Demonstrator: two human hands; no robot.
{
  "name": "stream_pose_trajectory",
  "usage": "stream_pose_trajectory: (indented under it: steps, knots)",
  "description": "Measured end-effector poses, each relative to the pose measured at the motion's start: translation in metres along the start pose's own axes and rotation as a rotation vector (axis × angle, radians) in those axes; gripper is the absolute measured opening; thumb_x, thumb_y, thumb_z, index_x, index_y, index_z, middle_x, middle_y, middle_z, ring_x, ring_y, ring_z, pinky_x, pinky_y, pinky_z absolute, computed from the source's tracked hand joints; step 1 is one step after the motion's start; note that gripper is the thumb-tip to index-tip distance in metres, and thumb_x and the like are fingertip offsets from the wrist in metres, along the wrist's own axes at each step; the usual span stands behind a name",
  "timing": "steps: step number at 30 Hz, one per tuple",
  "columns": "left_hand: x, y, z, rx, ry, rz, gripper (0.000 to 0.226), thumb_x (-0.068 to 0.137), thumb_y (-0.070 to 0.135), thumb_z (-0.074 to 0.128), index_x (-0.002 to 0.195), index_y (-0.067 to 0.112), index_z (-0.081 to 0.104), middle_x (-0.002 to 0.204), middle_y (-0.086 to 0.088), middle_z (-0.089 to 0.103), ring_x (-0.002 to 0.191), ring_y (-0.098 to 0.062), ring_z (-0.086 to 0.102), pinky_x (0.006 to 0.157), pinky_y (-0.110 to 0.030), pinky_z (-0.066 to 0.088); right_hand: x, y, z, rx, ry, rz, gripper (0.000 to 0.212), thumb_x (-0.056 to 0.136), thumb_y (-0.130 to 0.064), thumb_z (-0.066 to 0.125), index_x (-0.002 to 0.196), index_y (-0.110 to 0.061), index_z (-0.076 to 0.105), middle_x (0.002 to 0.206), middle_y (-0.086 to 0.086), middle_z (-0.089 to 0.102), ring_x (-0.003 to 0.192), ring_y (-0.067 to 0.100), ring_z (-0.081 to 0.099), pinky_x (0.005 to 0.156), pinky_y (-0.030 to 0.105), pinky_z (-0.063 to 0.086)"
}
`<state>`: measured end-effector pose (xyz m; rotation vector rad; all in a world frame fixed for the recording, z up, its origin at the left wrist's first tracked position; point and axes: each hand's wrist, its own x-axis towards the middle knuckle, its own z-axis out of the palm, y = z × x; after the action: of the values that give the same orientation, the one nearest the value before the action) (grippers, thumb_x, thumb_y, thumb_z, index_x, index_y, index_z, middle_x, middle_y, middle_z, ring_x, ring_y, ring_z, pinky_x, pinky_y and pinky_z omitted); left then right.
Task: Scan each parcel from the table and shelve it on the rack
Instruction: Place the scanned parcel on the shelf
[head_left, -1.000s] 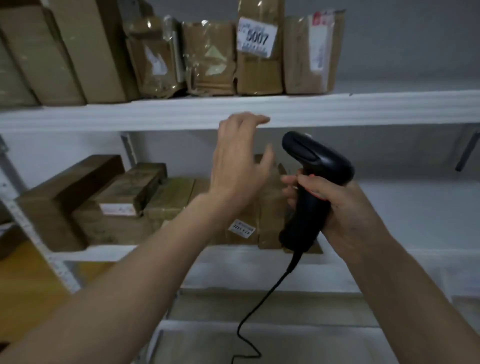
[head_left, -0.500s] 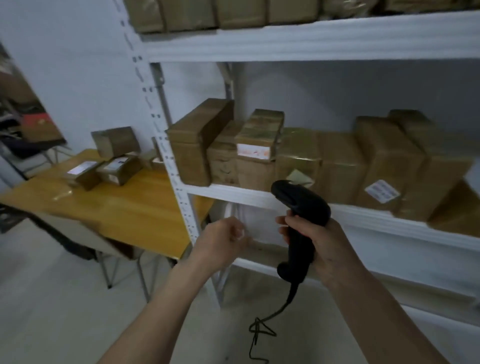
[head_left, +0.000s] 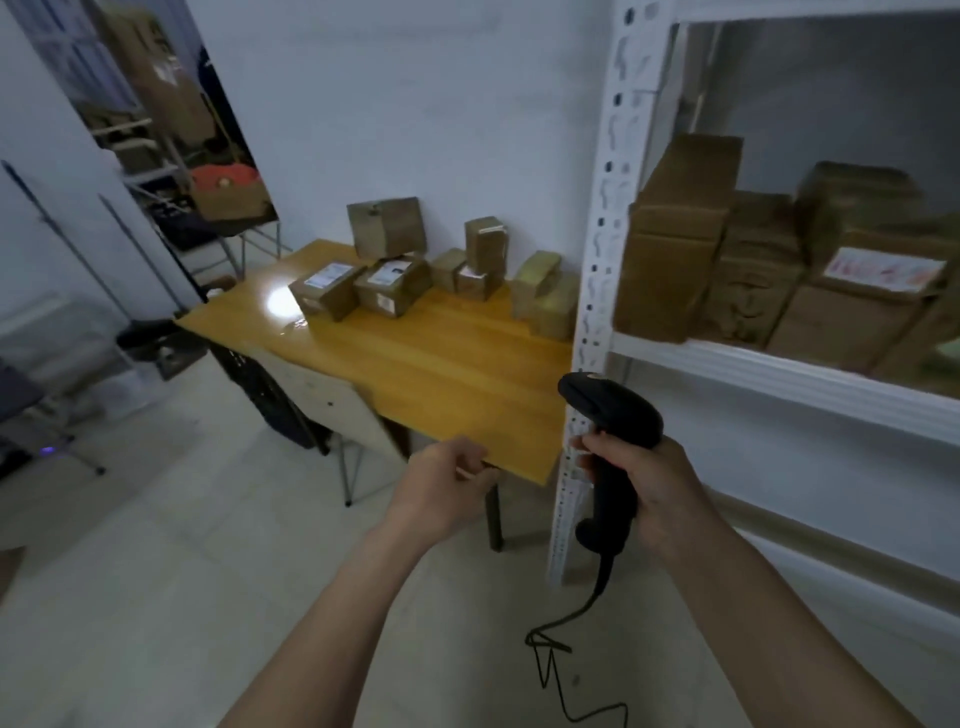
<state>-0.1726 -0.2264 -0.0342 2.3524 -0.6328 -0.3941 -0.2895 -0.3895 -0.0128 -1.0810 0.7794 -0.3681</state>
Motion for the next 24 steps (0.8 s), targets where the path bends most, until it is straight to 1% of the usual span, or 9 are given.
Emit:
stream_pose_trajectory:
  steps: [2, 5, 8, 10, 12, 14, 20, 22, 24]
  knots:
    - [0.004, -0.015, -0.015, -0.017, 0.009, -0.009, 0.029, 0.093, 0.032, 0.063, 0.117, 0.016, 0.063, 0.097, 0.006, 0.061, 0.091, -0.014, 0.061, 0.073, -0.023, 0.043, 0.003, 0.004, 0.023, -0.015, -0.011, 0.013, 0.005, 0.083, 0.001, 0.068, 0.088, 0.0, 0.068, 0.082, 0.013, 0.07, 0.073, 0.023, 0.063, 0.081, 0.039, 0.052]
    - [0.011, -0.033, -0.034, -0.023, 0.023, -0.015, 0.032, 0.093, 0.034, 0.063, 0.12, 0.017, 0.063, 0.101, 0.006, 0.061, 0.095, -0.014, 0.061, 0.074, -0.024, 0.044, 0.01, 0.006, 0.053, -0.031, -0.034, 0.002, 0.006, 0.082, 0.002, 0.068, 0.084, -0.004, 0.067, 0.079, 0.011, 0.07, 0.072, 0.022, 0.064, 0.078, 0.037, 0.052]
    - [0.019, -0.048, -0.049, 0.007, 0.057, -0.019, 0.031, 0.093, 0.035, 0.062, 0.12, 0.021, 0.062, 0.102, 0.009, 0.061, 0.095, -0.012, 0.06, 0.074, -0.022, 0.043, 0.019, 0.008, 0.078, -0.061, -0.066, -0.012, 0.007, 0.081, 0.001, 0.07, 0.084, -0.005, 0.068, 0.08, 0.011, 0.071, 0.073, 0.022, 0.065, 0.078, 0.037, 0.052]
    - [0.025, -0.059, -0.057, -0.006, 0.07, -0.033, 0.03, 0.093, 0.034, 0.063, 0.119, 0.02, 0.063, 0.1, 0.009, 0.061, 0.095, -0.012, 0.06, 0.075, -0.023, 0.045, 0.027, 0.012, 0.092, -0.066, -0.087, -0.003, 0.007, 0.081, 0.001, 0.069, 0.083, -0.006, 0.068, 0.079, 0.011, 0.071, 0.074, 0.022, 0.064, 0.079, 0.038, 0.051]
    - [0.035, -0.071, -0.062, -0.012, 0.063, -0.049, 0.029, 0.092, 0.034, 0.064, 0.118, 0.02, 0.063, 0.101, 0.008, 0.062, 0.095, -0.012, 0.06, 0.077, -0.024, 0.047, 0.037, 0.016, 0.105, -0.06, -0.096, 0.012, 0.007, 0.082, 0.001, 0.069, 0.085, -0.006, 0.067, 0.077, 0.009, 0.071, 0.075, 0.022, 0.064, 0.08, 0.037, 0.051]
    - [0.049, -0.081, -0.066, -0.009, 0.049, -0.062, 0.029, 0.092, 0.035, 0.063, 0.118, 0.02, 0.063, 0.102, 0.009, 0.062, 0.095, -0.011, 0.06, 0.076, -0.023, 0.045, 0.051, 0.019, 0.116, -0.048, -0.095, 0.028, 0.008, 0.082, 0.002, 0.068, 0.087, -0.005, 0.067, 0.077, 0.009, 0.071, 0.075, 0.022, 0.064, 0.08, 0.037, 0.051]
    - [0.123, -0.09, -0.078, -0.003, 0.017, -0.04, 0.032, 0.094, 0.036, 0.062, 0.122, 0.02, 0.062, 0.105, 0.006, 0.063, 0.095, -0.012, 0.06, 0.079, -0.027, 0.049, 0.112, 0.011, 0.145, -0.02, -0.081, 0.033, 0.007, 0.082, 0.001, 0.069, 0.085, -0.005, 0.067, 0.076, 0.01, 0.07, 0.071, 0.022, 0.064, 0.073, 0.035, 0.05]
    - [0.158, -0.086, -0.081, 0.005, -0.021, -0.029, 0.033, 0.094, 0.037, 0.062, 0.122, 0.02, 0.061, 0.106, 0.007, 0.062, 0.094, -0.012, 0.06, 0.077, -0.027, 0.049, 0.138, 0.004, 0.153, -0.003, -0.057, 0.038, 0.007, 0.082, 0.002, 0.069, 0.083, -0.005, 0.067, 0.077, 0.011, 0.07, 0.07, 0.022, 0.063, 0.07, 0.034, 0.05]
    - [0.195, -0.078, -0.083, 0.021, -0.069, -0.02, 0.034, 0.093, 0.039, 0.062, 0.123, 0.022, 0.06, 0.108, 0.007, 0.062, 0.096, -0.012, 0.06, 0.079, -0.03, 0.053, 0.164, -0.005, 0.16, 0.02, -0.023, 0.047, 0.006, 0.082, 0.002, 0.068, 0.082, -0.004, 0.066, 0.076, 0.012, 0.069, 0.069, 0.023, 0.063, 0.068, 0.035, 0.05]
